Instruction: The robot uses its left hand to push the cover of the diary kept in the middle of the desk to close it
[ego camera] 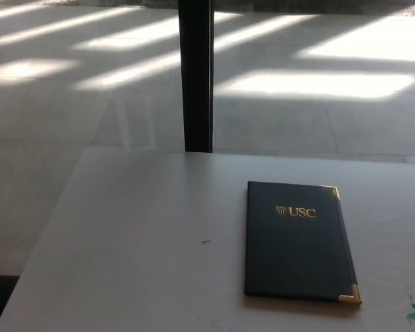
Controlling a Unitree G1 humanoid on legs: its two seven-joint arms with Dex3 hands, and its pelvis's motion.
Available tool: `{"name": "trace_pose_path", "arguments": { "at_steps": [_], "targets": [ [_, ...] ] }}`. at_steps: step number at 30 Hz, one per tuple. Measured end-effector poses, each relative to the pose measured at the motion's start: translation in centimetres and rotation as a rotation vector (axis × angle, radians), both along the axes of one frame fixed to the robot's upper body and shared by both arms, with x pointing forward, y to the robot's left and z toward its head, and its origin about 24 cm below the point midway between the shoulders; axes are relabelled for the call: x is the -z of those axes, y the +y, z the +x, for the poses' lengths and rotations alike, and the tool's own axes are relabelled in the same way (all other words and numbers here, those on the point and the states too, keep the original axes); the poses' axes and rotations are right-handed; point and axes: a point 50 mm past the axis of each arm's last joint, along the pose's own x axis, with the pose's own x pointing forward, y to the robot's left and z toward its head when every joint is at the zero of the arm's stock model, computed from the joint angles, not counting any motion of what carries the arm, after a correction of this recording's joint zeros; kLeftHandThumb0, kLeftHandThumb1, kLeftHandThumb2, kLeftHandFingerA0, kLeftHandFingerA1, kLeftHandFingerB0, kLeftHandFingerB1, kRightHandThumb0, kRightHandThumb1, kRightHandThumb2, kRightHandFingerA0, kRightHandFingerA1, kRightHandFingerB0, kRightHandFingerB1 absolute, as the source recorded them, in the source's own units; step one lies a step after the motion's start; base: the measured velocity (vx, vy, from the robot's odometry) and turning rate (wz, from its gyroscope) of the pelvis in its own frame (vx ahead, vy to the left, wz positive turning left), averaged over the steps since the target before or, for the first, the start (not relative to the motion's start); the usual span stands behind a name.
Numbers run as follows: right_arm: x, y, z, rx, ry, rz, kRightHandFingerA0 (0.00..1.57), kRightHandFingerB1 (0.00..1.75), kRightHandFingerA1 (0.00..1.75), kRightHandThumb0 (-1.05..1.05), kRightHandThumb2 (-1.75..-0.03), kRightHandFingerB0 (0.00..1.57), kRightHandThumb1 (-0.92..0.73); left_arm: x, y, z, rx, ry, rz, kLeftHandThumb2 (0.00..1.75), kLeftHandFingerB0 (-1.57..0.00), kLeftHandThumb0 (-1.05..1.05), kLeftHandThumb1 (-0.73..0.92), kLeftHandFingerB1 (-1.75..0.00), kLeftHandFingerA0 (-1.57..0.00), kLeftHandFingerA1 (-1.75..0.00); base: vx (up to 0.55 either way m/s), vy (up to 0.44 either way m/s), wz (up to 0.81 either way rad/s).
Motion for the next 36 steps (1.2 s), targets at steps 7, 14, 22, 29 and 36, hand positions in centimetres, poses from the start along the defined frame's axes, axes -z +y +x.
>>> {"name": "trace_pose_path", "arguments": {
  "at_steps": [7,14,22,29,36],
  "targets": [
    [0.09,0.05,0.04,0.004,-0.008,0.009,0.72,0.55,0.76,-0.91,-0.66,0.58,-0.86,-0.31,0.03,0.42,0.023,-0.010,0.015,0.73,-0.58,-0.92,0.92,-0.65,-0.69,-0.73,0.00,0.000,0.00],
    [0.21,0.13,-0.12,0.004,0.007,0.010,0.66,0.64,0.79,-0.90,-1.10,0.52,-0.66,-0.35,-0.02,0.54,0.031,-0.007,0.019,0.72,-0.57,-0.95,0.92,-0.64,-0.66,-0.72,0.00,0.000,0.00],
    [0.20,0.15,-0.43,0.001,0.023,0.004,0.72,0.58,0.78,-0.93,-0.67,0.59,-0.89,-0.37,0.02,0.49,0.026,-0.009,0.020,0.74,-0.59,-0.97,0.92,-0.65,-0.70,-0.73,0.00,0.000,0.00],
    [0.20,0.19,-0.54,-0.005,0.037,0.000,0.64,0.56,0.77,-0.92,-0.66,0.58,-0.88,-0.54,0.17,0.33,0.019,-0.021,0.021,0.74,-0.51,-0.97,0.92,-0.62,-0.62,-0.69,0.00,0.000,0.00],
    [0.27,0.21,-0.60,0.000,0.035,0.002,0.73,0.63,0.83,-0.85,-1.17,0.51,-0.65,-0.57,0.17,0.39,0.022,-0.026,0.020,0.74,-0.53,-0.98,0.92,-0.63,-0.62,-0.70,0.00,0.000,0.00]
  ]
}}
